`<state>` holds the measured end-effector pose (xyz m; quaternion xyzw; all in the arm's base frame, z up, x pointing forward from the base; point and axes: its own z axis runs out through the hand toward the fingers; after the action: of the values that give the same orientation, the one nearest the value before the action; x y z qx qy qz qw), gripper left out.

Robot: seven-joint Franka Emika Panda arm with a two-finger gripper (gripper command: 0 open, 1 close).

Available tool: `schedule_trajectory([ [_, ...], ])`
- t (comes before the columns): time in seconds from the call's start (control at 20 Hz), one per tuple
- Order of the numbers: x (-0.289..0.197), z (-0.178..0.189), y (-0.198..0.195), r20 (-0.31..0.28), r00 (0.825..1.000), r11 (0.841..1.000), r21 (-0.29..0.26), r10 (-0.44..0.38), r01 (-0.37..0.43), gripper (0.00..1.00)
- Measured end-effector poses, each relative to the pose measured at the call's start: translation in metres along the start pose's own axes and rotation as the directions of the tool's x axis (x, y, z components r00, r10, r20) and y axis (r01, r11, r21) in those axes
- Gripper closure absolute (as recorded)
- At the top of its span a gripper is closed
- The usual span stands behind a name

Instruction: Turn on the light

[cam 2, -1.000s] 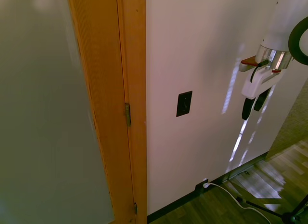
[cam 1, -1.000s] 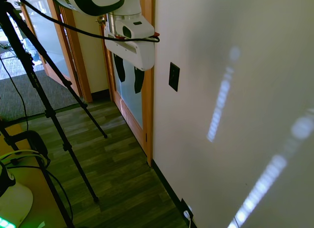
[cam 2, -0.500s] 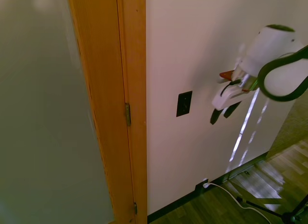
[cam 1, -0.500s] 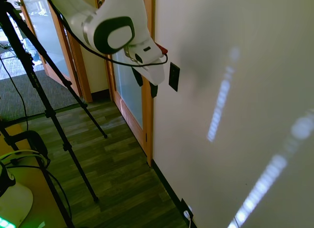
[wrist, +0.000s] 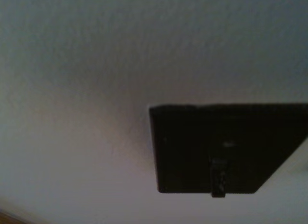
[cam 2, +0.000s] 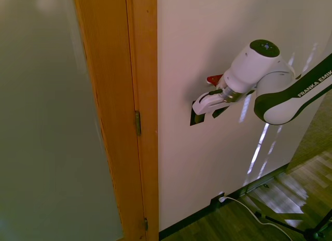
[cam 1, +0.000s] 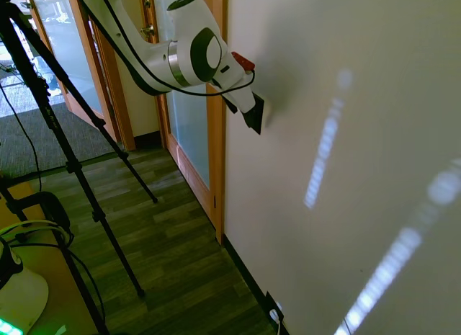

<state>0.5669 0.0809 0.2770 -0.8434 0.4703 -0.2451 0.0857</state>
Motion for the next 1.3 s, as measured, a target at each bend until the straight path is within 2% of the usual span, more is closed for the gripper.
schedule_trajectory([
  [0.25, 0.011, 0.007, 0.004, -0.033, 0.999, 0.999, 0.050, 0.017, -0.016, 1.00],
  [0.7, 0.000, 0.015, -0.009, -0.042, 0.999, 0.996, 0.084, 0.027, -0.024, 1.00],
  [1.3, 0.007, 0.019, -0.007, -0.051, 0.997, 0.995, 0.086, 0.051, -0.047, 1.00],
])
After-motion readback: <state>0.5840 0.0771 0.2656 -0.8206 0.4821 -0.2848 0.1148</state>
